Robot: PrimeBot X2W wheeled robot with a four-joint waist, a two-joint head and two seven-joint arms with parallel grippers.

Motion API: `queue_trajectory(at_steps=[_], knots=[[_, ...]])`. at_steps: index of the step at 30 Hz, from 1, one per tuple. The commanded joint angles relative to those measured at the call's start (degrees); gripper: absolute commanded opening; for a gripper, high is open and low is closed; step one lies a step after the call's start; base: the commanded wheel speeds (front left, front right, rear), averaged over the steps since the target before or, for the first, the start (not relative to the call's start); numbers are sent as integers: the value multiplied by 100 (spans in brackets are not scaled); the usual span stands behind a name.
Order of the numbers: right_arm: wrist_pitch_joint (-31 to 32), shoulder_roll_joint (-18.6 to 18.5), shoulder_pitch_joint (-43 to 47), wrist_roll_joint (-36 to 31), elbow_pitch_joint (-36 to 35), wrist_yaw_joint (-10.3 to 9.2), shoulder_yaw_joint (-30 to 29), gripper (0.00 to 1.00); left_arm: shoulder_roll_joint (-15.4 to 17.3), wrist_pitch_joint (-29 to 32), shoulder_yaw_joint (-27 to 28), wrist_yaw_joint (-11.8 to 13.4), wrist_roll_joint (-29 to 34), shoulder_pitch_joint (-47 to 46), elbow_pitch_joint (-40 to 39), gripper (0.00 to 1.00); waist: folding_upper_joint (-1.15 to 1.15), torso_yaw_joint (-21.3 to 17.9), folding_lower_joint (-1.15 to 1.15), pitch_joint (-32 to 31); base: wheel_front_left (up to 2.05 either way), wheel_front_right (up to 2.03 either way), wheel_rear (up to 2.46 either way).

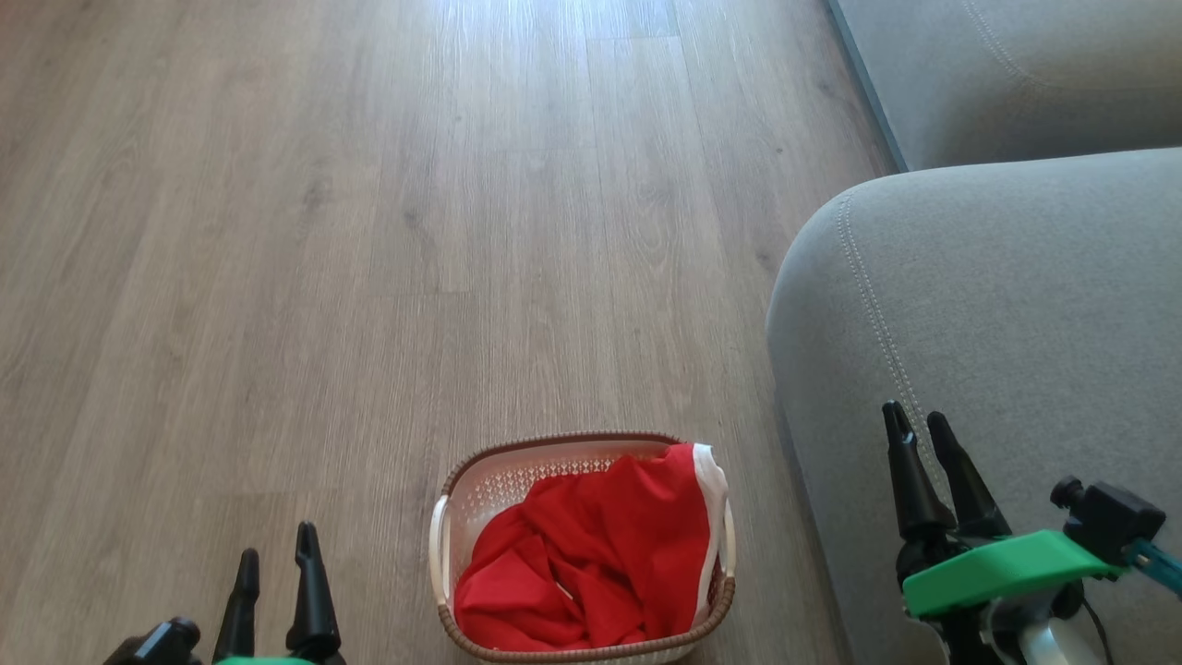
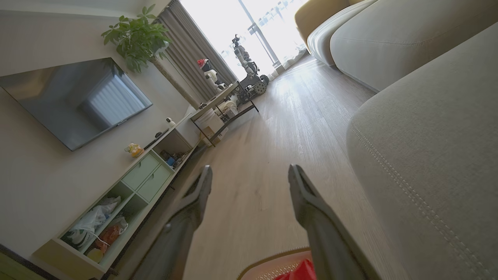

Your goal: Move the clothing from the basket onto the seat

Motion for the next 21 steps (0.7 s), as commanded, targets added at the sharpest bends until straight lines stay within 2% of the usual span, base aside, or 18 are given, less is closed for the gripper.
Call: queue_trajectory(at_steps=[1,21], knots=[[-73,2,-47,-182,-187,-1,10,100,75,-102,77,31,159,-108,-162,100,0,1,0,-2,0,0,0],[-101,262,26,-1826,-169,-1,-283,100,90,-438,-47,116,1488,-18,37,100,0,28,0,-9,0,0,0]])
